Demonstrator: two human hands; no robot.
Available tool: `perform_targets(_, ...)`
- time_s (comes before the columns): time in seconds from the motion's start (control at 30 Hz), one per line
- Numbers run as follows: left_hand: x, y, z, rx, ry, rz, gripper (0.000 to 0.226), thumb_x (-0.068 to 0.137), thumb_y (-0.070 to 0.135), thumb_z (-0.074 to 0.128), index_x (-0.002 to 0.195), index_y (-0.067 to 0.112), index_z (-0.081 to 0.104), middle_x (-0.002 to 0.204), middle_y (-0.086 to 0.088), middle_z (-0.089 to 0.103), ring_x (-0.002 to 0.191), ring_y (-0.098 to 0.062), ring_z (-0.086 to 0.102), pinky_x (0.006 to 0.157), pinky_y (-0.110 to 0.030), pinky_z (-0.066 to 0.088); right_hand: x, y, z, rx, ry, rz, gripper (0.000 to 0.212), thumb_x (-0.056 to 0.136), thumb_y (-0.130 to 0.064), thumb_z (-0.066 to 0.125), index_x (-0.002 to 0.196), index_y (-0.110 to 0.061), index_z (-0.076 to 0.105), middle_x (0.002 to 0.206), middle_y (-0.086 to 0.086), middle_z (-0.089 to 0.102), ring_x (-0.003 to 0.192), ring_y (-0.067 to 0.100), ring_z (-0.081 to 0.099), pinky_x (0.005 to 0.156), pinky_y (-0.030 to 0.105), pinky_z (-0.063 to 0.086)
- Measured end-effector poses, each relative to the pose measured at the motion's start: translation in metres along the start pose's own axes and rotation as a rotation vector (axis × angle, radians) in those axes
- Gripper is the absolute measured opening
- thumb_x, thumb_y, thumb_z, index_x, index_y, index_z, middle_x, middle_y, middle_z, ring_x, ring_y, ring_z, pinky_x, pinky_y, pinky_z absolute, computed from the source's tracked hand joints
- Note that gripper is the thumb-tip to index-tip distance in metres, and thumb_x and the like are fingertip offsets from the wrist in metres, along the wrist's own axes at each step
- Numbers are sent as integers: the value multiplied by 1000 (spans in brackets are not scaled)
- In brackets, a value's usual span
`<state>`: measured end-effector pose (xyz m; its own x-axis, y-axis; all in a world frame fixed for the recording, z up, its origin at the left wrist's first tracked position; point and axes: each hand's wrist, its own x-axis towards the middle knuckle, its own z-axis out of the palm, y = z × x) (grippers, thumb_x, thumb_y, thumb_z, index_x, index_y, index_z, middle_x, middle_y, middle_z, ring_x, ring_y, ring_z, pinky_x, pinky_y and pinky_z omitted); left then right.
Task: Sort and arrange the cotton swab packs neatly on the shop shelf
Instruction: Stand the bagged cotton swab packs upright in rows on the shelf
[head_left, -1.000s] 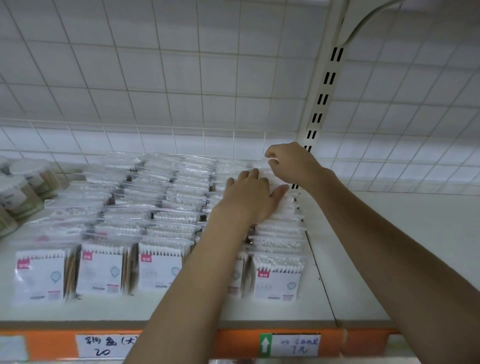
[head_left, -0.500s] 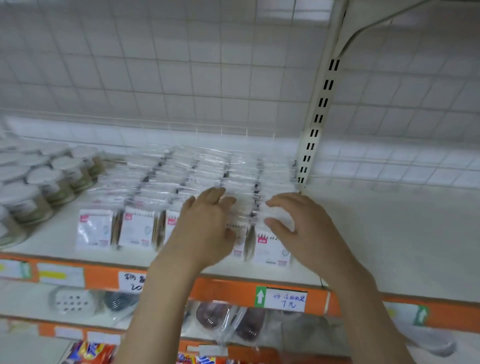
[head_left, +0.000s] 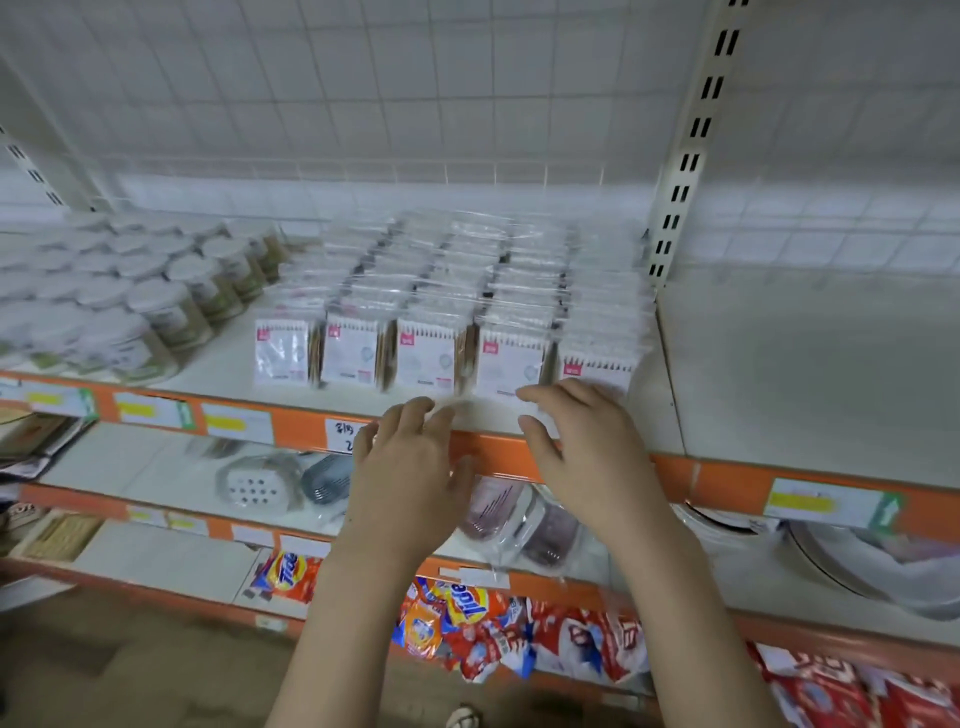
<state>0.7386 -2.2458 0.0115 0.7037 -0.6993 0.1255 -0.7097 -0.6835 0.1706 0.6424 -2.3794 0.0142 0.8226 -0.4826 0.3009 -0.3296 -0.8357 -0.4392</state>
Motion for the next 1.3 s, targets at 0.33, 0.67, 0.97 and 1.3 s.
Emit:
perform_targets(0.33,1,-55,-11,10,-18,-28,50,92,46,42,134,21,41,140,4,37,130,-18,34,106,-38,23,12,-30,28,-52,-27,67,31,95,-30,44,123,-23,55,122,-4,56,115,17,48,99,34,39)
perform_targets(0.67,36,-181,-21,4,20,110,49,91,50,36,133,25,44,135,5,43,124,-18,39,101,-32,27,58,-142,106,-85,2,110,28,95,-26,44,119,-22,57,119,-4,57,114,18,48,101,34,34)
perform_targets(0.97,72,-224,-18,-72,-56,422,50,94,46,32,133,17,42,142,0,30,128,-19,32,107,-35,22,82,-179,137,-242,-11,336,36,94,-24,42,129,-21,51,130,0,52,120,22,44,95,35,37)
perform_targets(1.3,77,-230,-23,-55,-86,473,51,94,48,32,128,12,46,137,-6,36,125,-23,31,103,-38,25,95,-192,137,-293,-81,410,39,94,-24,43,133,-21,48,138,2,47,125,25,42,99,36,36)
